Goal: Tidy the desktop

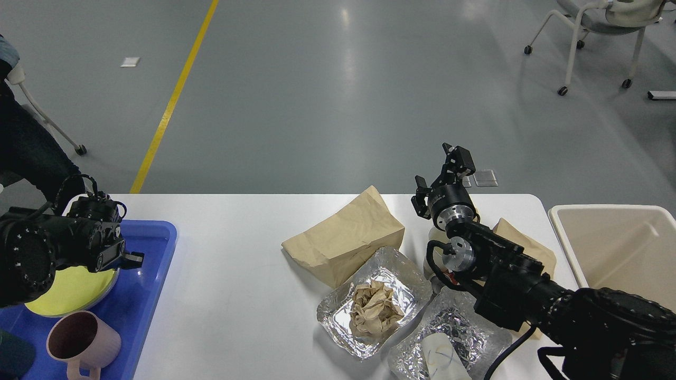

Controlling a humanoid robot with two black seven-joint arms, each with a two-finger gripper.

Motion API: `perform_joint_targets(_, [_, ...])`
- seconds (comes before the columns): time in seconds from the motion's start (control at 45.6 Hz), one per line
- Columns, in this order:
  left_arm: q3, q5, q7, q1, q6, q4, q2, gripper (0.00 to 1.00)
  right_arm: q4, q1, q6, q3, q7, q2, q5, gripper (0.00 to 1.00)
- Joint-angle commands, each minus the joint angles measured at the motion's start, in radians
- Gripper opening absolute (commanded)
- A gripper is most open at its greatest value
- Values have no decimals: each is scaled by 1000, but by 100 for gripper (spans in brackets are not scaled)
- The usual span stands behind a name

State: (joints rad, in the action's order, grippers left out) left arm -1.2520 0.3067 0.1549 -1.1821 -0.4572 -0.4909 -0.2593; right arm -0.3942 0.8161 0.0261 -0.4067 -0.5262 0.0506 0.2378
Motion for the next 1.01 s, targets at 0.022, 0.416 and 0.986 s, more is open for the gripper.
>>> perform_joint_targets(0.022, [66,-11,-2,-17,0,0,-21,57,0,0,0,0,0,0,0,100])
perform_joint_targets(0.416, [463,-24,-14,-116,224,77,-278,94,0,0,0,0,0,0,0,100])
perform_joint_targets(0.986, [1123,-127,-281,10,316,158,-342,96,0,0,0,0,0,0,0,100])
